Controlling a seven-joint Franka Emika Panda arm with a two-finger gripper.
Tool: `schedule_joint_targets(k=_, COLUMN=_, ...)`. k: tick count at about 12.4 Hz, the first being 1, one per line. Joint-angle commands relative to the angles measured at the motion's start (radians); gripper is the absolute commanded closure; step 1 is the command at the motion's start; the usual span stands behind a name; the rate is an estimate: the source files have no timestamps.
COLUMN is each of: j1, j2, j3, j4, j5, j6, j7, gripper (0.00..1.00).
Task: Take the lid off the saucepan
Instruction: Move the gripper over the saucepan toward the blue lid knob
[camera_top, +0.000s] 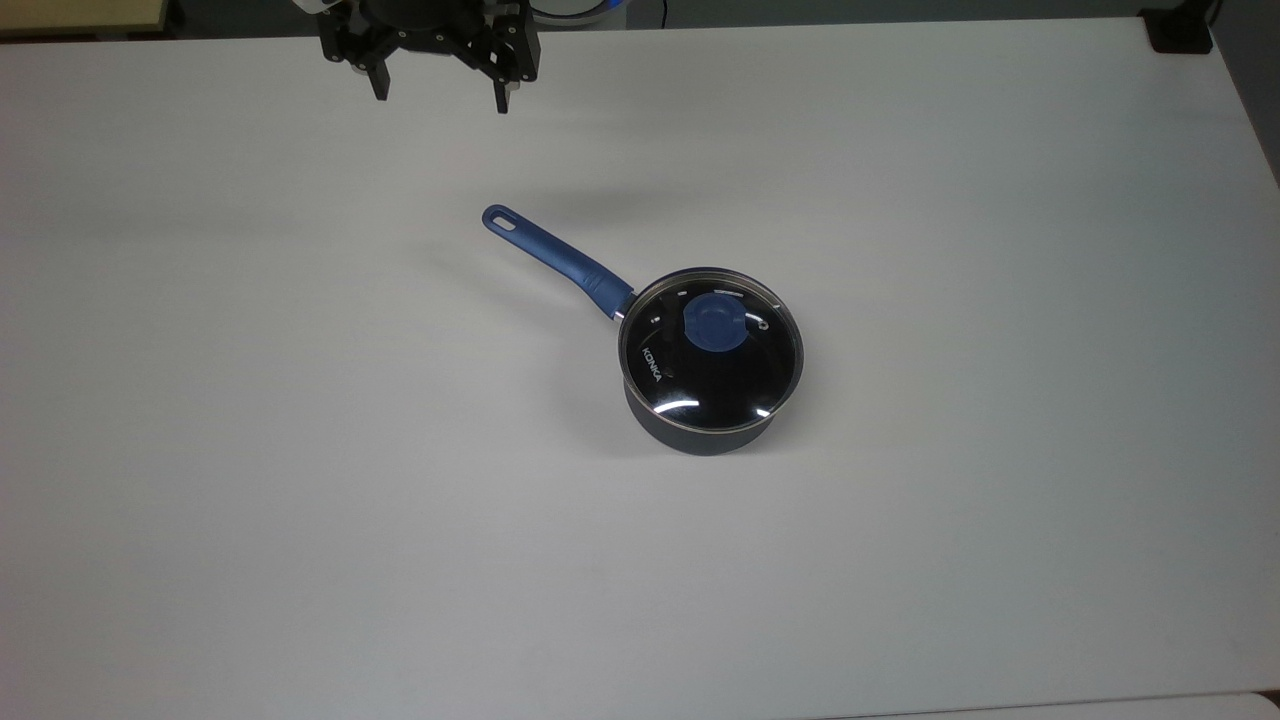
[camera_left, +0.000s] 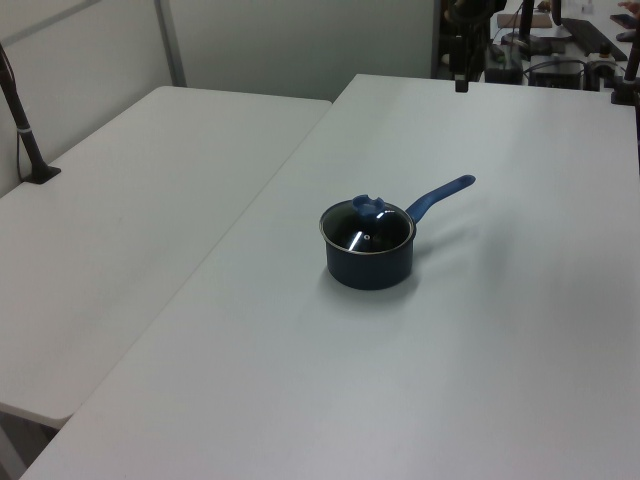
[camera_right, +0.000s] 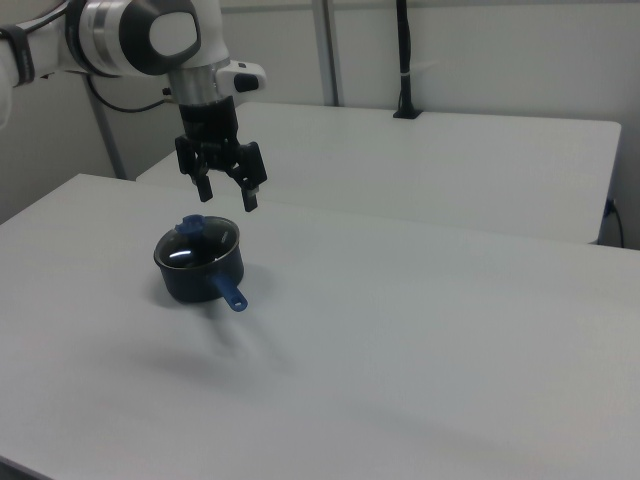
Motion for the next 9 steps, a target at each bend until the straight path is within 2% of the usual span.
schedule_joint_targets(k=1, j1=0.003, j2=-0.009, j3=-0.004, j4=-0.024, j5=0.002, j6=0.046, j7=-0.017, gripper=0.0)
schedule_joint_targets(k=5, j1=0.004, j2=-0.004, j3=-0.004, j4=-0.024, j5=0.002, j6=0.048, j7=-0.017, gripper=0.0)
schedule_joint_targets(k=9, j1=0.016, j2=0.072, j3=0.007, j4=0.006, j5=-0.014, j6=0.053, j7=-0.011, gripper=0.0)
